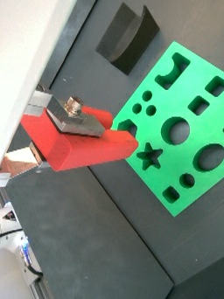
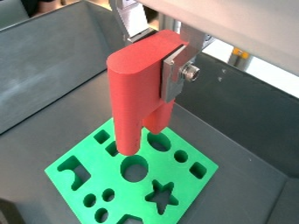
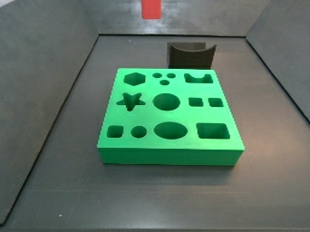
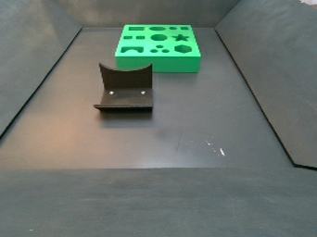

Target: Insert the square-circle object.

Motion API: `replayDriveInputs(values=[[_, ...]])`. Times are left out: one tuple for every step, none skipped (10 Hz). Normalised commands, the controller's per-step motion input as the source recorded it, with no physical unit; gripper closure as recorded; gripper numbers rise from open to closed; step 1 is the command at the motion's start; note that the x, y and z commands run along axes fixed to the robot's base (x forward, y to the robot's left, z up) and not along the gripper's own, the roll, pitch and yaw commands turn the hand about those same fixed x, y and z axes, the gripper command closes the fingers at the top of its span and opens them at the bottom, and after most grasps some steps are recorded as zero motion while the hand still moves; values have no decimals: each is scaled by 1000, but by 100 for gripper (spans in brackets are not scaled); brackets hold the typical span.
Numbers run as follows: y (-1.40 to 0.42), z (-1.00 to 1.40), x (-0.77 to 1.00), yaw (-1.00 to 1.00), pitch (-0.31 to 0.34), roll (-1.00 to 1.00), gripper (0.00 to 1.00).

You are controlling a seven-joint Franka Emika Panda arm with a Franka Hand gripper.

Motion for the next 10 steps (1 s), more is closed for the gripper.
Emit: replayDriveInputs(values=[[0, -509, -14, -1000, -137, -30, 100], [0, -503, -11, -1000, -131, -33, 100], [0, -480, -3, -1000, -113, -39, 100], [-40, -434, 0, -1000, -60, -33, 100], [-260, -406, -103, -800, -34, -3, 100], [-414, -391, -260, -600, -49, 0, 100], [-497, -351, -320, -503, -37, 0, 100], [-469, -343, -289, -543, -34, 0, 100], [-314, -374, -100, -766, -31, 0, 100], [-220, -414, 0, -920, -13, 0, 100]])
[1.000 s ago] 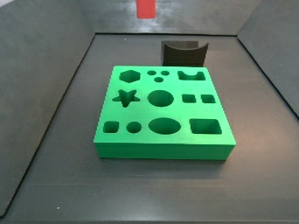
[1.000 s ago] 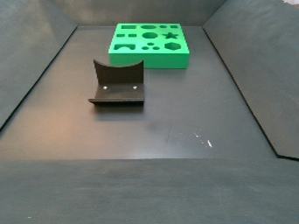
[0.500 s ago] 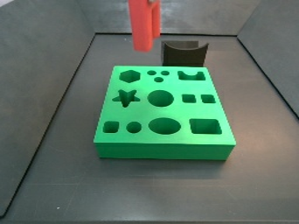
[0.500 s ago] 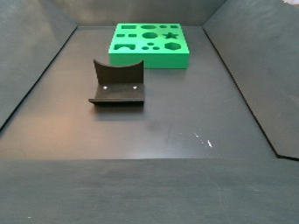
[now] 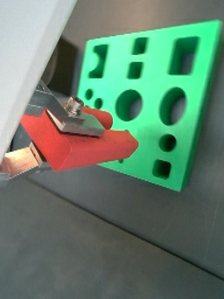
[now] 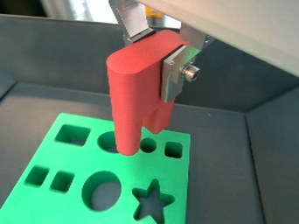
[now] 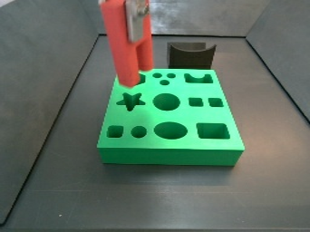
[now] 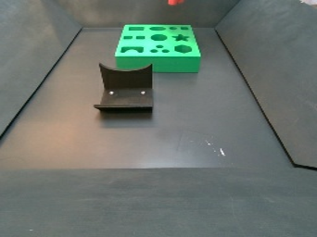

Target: Insert the square-circle object.

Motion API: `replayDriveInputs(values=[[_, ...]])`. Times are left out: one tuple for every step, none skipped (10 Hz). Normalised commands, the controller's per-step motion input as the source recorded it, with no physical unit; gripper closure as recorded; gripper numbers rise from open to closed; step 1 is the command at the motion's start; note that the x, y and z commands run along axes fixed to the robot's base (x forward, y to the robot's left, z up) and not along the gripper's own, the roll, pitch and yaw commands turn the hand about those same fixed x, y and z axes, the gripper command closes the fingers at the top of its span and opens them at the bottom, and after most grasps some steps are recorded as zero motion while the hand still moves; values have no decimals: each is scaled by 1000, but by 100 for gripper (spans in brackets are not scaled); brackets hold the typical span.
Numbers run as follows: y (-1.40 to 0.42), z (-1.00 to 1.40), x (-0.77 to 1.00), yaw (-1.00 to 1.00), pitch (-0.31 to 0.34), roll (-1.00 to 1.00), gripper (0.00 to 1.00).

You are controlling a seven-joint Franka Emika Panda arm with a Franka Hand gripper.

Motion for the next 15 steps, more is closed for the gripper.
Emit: replayDriveInputs(values=[[-134, -403, 0, -991, -43, 0, 100], [-126, -363, 0, -994, -19, 0, 100], [-126, -346, 0, -986, -1, -3, 100], [-126, -337, 0, -980, 0, -9, 100], [-151, -157, 0, -960, 33, 0, 100], [-186, -29, 0, -929, 30, 99, 100], [-151, 0, -20, -937, 40, 124, 100], [-106, 0, -43, -951, 39, 141, 100], [-74, -26, -60, -954, 36, 164, 100], [-57, -69, -83, -954, 46, 179, 100], [-89, -123, -89, -929, 59, 183, 100], [-137, -274, 0, -766, 99, 60, 100], [-89, -314, 0, -786, 103, 66, 100], [0, -349, 0, -834, 84, 87, 100], [0, -343, 0, -754, 76, 80, 100]])
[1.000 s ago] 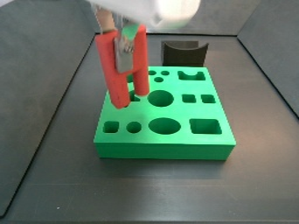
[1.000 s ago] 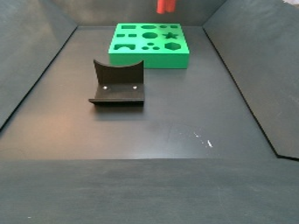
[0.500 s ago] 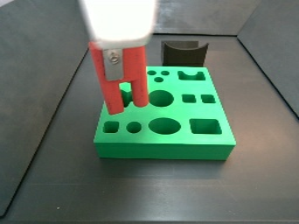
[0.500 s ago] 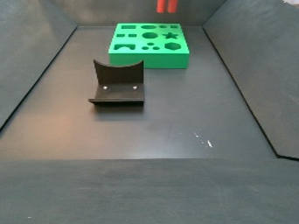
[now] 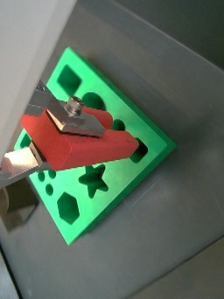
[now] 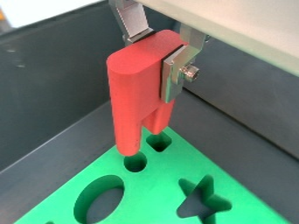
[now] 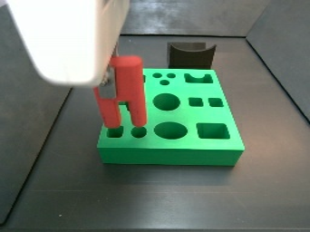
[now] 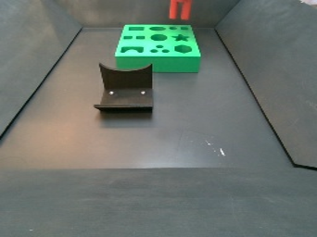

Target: Insert the square-circle object.

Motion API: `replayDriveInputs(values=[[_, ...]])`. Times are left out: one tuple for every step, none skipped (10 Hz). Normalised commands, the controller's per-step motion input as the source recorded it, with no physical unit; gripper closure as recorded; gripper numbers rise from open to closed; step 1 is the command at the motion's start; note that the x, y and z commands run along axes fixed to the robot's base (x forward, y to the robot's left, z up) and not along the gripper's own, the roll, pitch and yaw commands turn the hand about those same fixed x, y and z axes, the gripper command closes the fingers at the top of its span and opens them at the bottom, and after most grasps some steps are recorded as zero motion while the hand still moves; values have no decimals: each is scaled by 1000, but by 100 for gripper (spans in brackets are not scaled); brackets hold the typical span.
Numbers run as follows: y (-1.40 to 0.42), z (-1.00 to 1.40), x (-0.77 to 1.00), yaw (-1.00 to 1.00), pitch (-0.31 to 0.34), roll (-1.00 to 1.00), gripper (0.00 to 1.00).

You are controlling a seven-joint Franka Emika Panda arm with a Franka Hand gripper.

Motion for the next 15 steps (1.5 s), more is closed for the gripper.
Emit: replayDriveInputs(values=[[0, -346, 0, -331, 6, 49, 100], [0, -369, 0, 0, 0, 33, 100], [0, -423, 0, 60, 0, 64, 100], [0, -403, 0, 60, 0, 87, 100], [23, -346, 0, 0, 0, 70, 100], [80, -271, 0, -117, 16, 89, 100], [63, -280, 66, -120, 39, 173, 100], [14, -277, 177, -57, 66, 269, 100], [0, -263, 237, -34, 86, 316, 100], [0, -254, 234, -86, 96, 264, 100], [-17, -260, 183, -131, 80, 117, 100], [-29, -291, 169, -123, 67, 49, 100], [-43, -277, 120, -103, 53, 19, 100], [-100, -226, 0, -66, 36, 0, 100], [-157, -171, 0, 0, 11, 0, 100]])
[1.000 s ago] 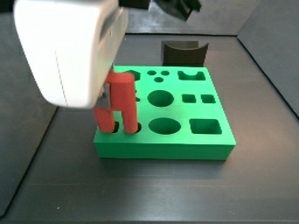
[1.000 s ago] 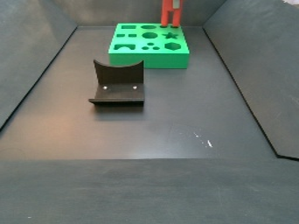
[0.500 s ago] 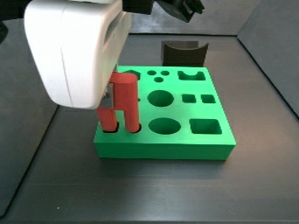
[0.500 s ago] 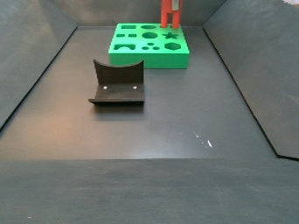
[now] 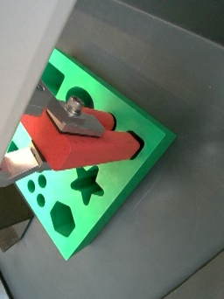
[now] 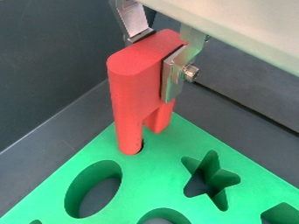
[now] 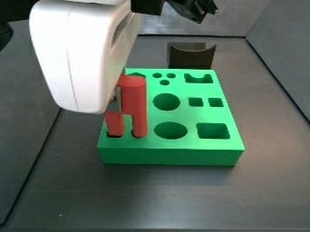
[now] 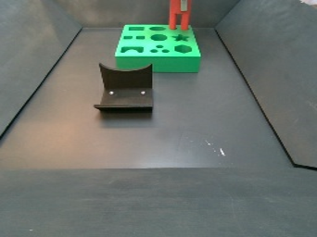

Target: Insert the square-circle object.

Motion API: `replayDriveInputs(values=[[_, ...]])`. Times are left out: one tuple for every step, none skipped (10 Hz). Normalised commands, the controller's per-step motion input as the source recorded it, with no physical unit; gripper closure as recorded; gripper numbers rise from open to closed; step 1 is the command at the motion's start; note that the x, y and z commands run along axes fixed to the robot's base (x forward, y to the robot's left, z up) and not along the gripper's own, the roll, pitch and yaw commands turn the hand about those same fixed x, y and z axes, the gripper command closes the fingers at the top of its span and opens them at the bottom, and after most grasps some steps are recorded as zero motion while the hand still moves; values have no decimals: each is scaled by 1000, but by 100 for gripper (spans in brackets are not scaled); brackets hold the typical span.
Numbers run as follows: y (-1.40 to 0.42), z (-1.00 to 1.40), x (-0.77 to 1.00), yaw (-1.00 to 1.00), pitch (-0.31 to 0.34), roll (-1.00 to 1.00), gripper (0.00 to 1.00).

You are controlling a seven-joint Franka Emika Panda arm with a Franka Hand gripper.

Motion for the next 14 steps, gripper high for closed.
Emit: replayDriveInputs(values=[[-29, -183, -37, 0, 0, 0, 100], [0, -177, -40, 0, 0, -31, 100], [9, -237, -9, 0, 0, 0, 100], [37, -237, 0, 29, 0, 10, 100], [43, -231, 0, 103, 0, 44, 100], [37, -231, 0, 183, 0, 1, 100], [46, -229, 0, 214, 0, 0, 100], [46, -231, 0, 231, 0, -16, 100], [43, -234, 0, 214, 0, -16, 100], [11, -251, 0, 171, 0, -21, 100], [0, -306, 20, 103, 0, 0, 100], [-23, -369, 74, 23, 17, 30, 100], [-74, -394, 117, 0, 39, 124, 100], [-114, -374, 146, 0, 60, 167, 100]])
